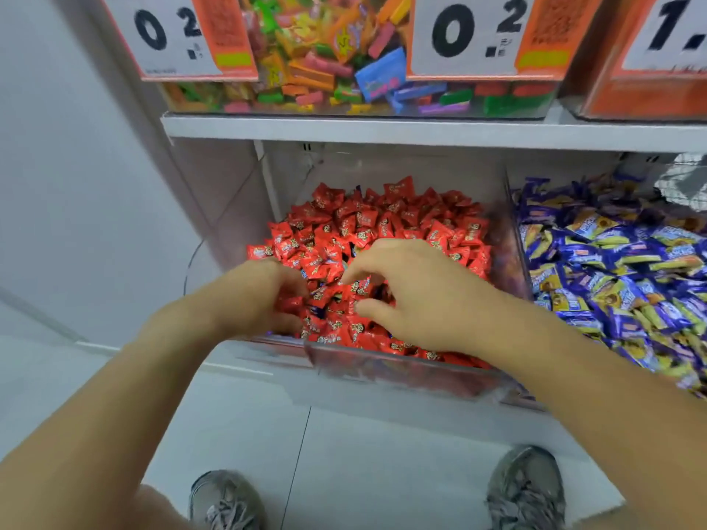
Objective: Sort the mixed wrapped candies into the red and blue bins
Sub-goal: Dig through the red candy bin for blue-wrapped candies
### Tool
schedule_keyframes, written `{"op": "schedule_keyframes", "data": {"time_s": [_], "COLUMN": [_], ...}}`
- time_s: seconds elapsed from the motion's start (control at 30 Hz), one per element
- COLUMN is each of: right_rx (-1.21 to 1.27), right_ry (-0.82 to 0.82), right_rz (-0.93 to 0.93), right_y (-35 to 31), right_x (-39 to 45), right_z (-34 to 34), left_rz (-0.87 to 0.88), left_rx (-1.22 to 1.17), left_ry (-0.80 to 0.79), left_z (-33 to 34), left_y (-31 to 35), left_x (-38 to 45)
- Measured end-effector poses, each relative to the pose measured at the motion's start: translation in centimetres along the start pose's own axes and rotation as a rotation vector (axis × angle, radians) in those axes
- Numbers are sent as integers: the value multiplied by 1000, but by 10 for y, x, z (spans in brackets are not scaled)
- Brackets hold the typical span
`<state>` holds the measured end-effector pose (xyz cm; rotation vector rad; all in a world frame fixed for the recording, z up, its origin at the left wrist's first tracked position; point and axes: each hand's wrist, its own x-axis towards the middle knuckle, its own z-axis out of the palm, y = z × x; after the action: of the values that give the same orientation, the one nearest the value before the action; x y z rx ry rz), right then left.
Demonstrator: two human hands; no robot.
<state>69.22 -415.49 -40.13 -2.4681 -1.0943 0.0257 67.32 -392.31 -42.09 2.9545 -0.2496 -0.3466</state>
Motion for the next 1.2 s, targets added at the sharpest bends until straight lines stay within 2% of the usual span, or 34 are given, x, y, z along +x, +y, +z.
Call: {"op": "schedule_keyframes", "data": {"time_s": [0.07, 0.2, 0.3, 0.4, 0.47, 0.57, 0.73, 0.8, 0.93, 1.0, 1.07, 1.2], "right_rx": [23, 179, -6, -151, -153, -154, -234, -212, -77, -16, -23, -192], "right_ry": [-133, -218, -325, -411, -359, -312, -218, -204, -67, -120, -247, -302], "right_rz": [36, -16, -123, -117, -110, 10, 143, 148, 54, 42, 64, 92], "right_y": [3, -5, -13, -11, -6, 8, 28, 28, 20, 18, 18, 20], "right_x": [22, 54, 71, 82, 86, 87, 85, 80, 73, 71, 69, 73], "right_z": [18, 46, 73, 83, 76, 57, 31, 21, 11, 16, 24, 40], "left_rz": [23, 7, -97, -175, -169, -130, -181, -213, -208, -163, -138, -112], "left_rx": [-58, -192, -259, -291, -273, -198, 67, 87, 112, 82, 53, 21], "left_ry": [21, 183, 336, 452, 406, 241, 36, -28, -93, -93, -110, -75], "left_z": [2, 1, 0, -3, -5, -8, -14, -15, -3, 5, 10, 11], "left_y": [-9, -23, -23, -22, -22, -16, -2, -3, -14, -21, -24, -27], "left_x": [0, -4, -4, -2, -1, -4, -20, -19, -2, 6, 10, 12]}}
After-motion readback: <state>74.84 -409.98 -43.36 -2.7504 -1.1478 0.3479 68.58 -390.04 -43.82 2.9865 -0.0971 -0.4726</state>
